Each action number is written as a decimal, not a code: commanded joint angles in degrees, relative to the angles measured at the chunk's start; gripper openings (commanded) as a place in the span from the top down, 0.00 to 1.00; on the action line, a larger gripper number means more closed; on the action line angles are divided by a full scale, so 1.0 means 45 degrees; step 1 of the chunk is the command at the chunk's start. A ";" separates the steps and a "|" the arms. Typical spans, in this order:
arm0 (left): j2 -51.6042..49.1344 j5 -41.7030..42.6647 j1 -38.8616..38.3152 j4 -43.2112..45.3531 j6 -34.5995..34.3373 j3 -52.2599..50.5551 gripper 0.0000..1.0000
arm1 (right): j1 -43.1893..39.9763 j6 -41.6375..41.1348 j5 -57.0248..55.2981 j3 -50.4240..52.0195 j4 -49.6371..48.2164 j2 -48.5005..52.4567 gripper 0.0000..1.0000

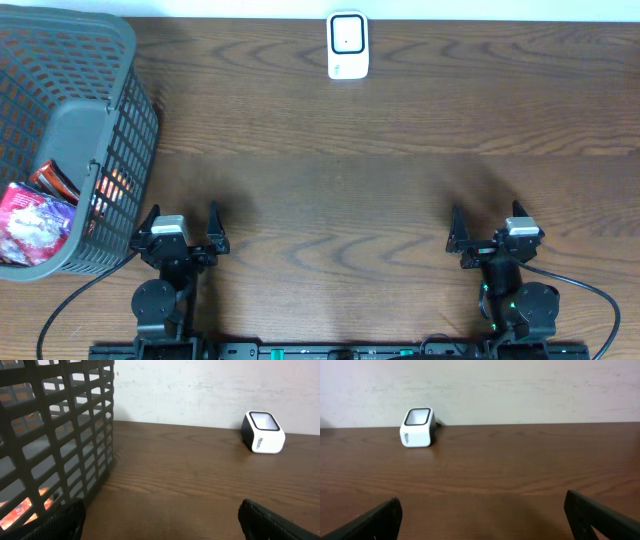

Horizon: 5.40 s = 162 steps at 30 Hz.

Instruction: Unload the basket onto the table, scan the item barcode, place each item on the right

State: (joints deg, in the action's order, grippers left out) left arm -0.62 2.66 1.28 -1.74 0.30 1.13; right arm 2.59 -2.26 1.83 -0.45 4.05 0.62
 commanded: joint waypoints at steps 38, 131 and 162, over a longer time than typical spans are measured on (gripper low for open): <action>0.0073 -0.0068 -0.0049 -0.0500 0.0214 -0.0199 0.02 | -0.0087 0.0185 -0.0049 0.0029 0.0049 -0.0073 0.01; -2.2726 -0.6863 0.6824 -1.3712 -0.6965 2.0531 0.02 | -0.0087 0.0185 -0.0049 0.0029 0.0049 -0.0073 0.01; -2.4072 -0.7839 0.6926 -0.9447 -0.6543 1.6801 0.61 | -0.0087 0.0185 -0.0049 0.0029 0.0049 -0.0073 0.01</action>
State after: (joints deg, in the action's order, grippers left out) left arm -108.99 -31.92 32.16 -44.10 -30.44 77.19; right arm 2.59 -2.26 1.67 -0.43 4.03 0.62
